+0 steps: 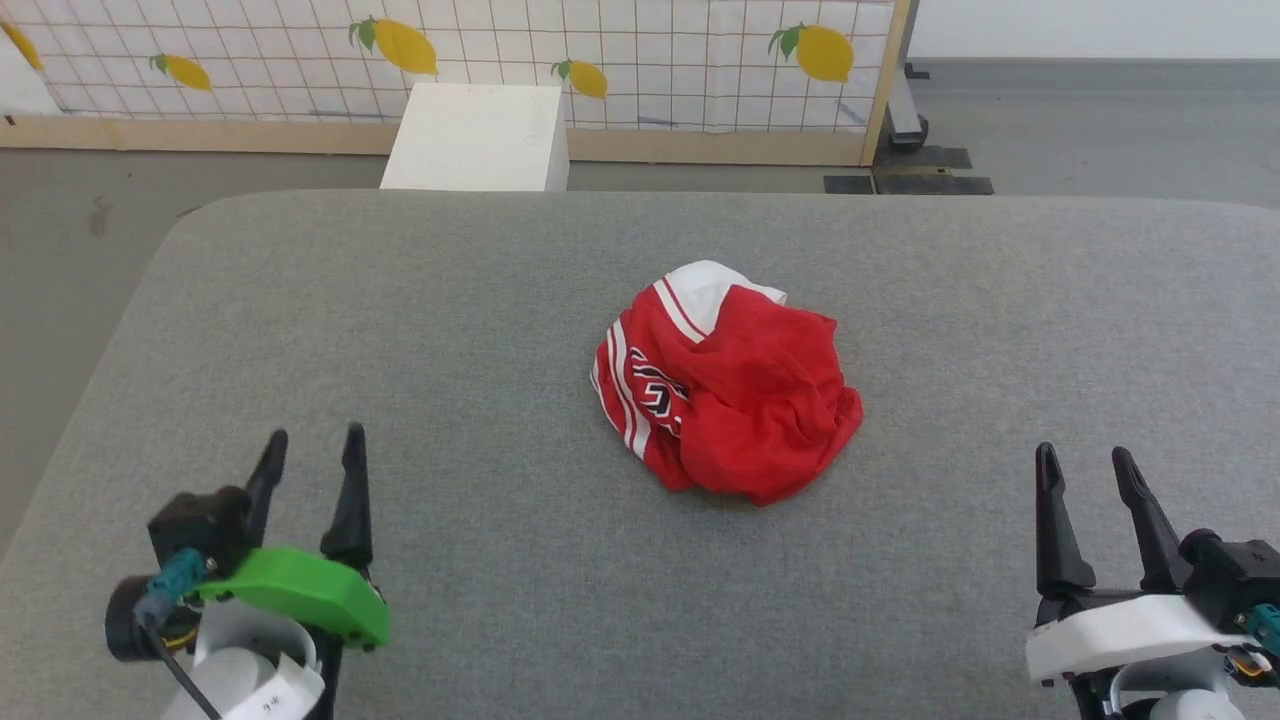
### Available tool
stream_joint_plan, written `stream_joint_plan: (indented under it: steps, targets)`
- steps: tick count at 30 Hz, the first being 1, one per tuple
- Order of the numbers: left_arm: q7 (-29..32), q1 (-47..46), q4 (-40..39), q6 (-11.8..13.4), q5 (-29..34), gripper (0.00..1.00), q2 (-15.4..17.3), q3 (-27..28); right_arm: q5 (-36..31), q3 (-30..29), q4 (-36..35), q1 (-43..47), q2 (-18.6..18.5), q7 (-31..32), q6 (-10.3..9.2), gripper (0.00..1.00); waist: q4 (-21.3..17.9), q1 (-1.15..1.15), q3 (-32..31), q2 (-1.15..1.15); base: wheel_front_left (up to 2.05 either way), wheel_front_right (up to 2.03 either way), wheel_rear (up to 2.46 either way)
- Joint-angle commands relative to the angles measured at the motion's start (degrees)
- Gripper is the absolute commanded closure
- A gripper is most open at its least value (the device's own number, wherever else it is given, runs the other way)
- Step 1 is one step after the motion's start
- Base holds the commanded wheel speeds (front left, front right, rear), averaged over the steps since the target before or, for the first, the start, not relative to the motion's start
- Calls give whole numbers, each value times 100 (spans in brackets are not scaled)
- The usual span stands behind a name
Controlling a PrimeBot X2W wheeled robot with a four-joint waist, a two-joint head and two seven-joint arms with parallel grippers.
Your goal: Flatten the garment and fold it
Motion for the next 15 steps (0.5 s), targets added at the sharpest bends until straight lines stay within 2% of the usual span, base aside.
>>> stream_joint_plan:
  steps: [1,15]
  targets:
    - [12,107,-26,33,-22,0,-11,-37,10,12,-21,60,0,-29,-9,0,-1,0,14,0,0,0,0]
    - [148,257,-92,104,-60,0,-39,-169,12,61,60,94,0,-29,-9,0,-18,0,46,0,0,0,0]
